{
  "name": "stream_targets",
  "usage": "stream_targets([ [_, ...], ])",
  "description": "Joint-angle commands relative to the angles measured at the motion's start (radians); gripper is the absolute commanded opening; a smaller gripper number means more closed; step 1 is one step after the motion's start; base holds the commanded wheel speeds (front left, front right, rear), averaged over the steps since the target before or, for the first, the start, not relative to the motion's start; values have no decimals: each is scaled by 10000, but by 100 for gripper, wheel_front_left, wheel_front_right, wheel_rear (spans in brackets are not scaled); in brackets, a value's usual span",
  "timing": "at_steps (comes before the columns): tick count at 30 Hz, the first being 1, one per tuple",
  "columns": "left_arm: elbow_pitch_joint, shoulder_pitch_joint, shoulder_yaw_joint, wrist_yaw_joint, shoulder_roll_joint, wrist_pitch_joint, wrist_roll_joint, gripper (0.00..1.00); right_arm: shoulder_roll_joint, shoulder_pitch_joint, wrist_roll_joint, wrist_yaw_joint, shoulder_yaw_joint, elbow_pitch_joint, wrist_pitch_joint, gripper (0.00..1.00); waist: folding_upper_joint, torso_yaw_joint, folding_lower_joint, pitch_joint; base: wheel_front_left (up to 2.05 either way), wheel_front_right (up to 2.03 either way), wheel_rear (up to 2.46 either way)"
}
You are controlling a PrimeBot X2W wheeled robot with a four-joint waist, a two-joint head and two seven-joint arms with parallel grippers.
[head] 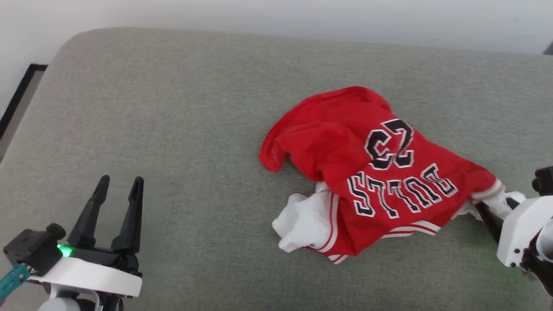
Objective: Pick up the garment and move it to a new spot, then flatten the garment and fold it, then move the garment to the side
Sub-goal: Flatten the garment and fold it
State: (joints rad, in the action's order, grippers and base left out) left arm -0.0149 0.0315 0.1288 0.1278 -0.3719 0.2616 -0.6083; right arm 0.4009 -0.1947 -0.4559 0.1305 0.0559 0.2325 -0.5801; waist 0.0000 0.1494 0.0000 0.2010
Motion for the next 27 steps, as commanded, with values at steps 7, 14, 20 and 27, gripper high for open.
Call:
stream_targets([
  [7,-297,559,1128,36,-1108,16,-692,100,-603,411,332,4,42,-1238,1152,100,0,-909,0,-288,0,0,0],
  [14,-308,1180,2165,36,-1758,-864,-1269,100,-1328,776,924,4,186,-2216,2541,100,0,-1647,0,-335,0,0,0],
  [20,-365,1890,3084,33,-1893,-2268,-1554,100,-2144,822,1722,4,253,-2552,4377,100,0,-2318,0,-169,0,0,0],
  [27,-759,2631,3566,-28,-1807,-3497,-1597,100,-2692,874,2208,4,223,-2396,5556,100,0,-2767,0,17,0,0,0],
])
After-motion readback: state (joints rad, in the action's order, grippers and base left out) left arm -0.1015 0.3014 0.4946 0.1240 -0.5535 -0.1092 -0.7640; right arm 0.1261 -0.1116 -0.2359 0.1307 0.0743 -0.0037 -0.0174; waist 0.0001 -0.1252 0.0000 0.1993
